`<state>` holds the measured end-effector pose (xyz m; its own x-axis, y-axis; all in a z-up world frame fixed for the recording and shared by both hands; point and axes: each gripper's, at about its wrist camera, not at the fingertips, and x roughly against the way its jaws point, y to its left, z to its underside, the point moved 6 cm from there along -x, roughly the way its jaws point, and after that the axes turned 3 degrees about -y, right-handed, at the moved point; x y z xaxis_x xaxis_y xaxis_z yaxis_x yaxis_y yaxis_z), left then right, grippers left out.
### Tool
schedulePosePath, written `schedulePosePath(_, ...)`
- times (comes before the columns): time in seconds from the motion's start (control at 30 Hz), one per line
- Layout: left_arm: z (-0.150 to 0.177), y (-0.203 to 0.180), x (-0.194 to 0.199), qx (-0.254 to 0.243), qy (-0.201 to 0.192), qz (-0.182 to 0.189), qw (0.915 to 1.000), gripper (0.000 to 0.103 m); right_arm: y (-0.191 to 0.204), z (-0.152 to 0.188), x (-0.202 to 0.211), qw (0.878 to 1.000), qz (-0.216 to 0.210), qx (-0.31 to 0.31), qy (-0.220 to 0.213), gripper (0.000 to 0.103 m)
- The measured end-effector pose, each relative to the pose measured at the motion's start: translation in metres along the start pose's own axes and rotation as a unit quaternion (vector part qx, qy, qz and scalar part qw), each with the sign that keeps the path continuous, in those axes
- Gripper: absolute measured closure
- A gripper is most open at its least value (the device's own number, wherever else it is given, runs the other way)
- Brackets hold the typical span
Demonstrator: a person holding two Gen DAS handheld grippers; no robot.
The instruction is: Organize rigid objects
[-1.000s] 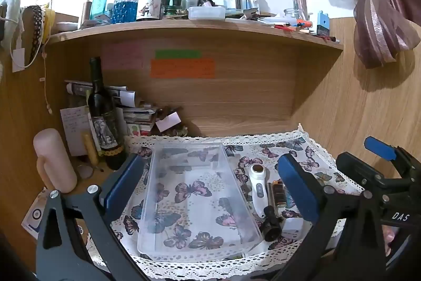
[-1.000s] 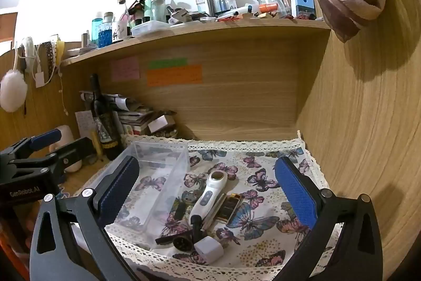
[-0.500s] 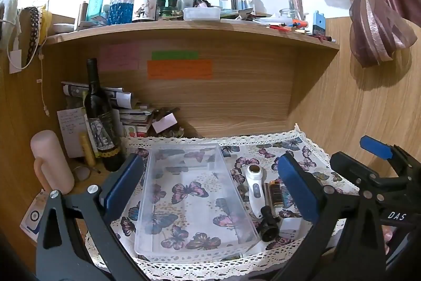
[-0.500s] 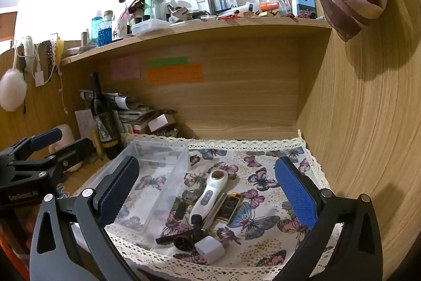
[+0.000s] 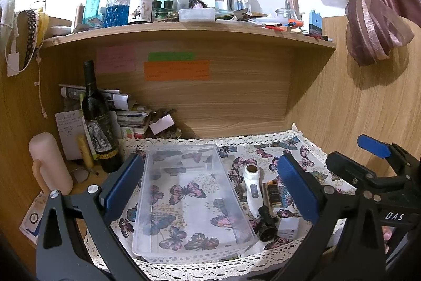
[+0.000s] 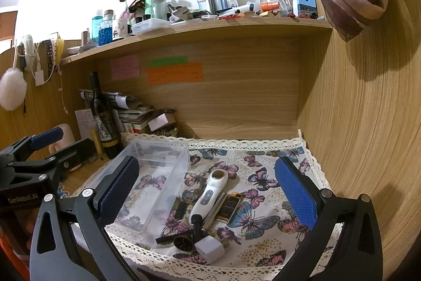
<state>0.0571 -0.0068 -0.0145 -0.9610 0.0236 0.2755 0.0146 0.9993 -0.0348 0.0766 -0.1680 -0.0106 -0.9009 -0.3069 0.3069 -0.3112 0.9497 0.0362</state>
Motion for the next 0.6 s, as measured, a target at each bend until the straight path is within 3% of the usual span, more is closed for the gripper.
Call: schedulePosePath(0.6,0.0001,0.0010,0.0008,0.001,-0.001,0.001,1.0000,0.000,0.0013,-0.0011,0.0013,1.000,0.000,0.003,-0.002,0.000)
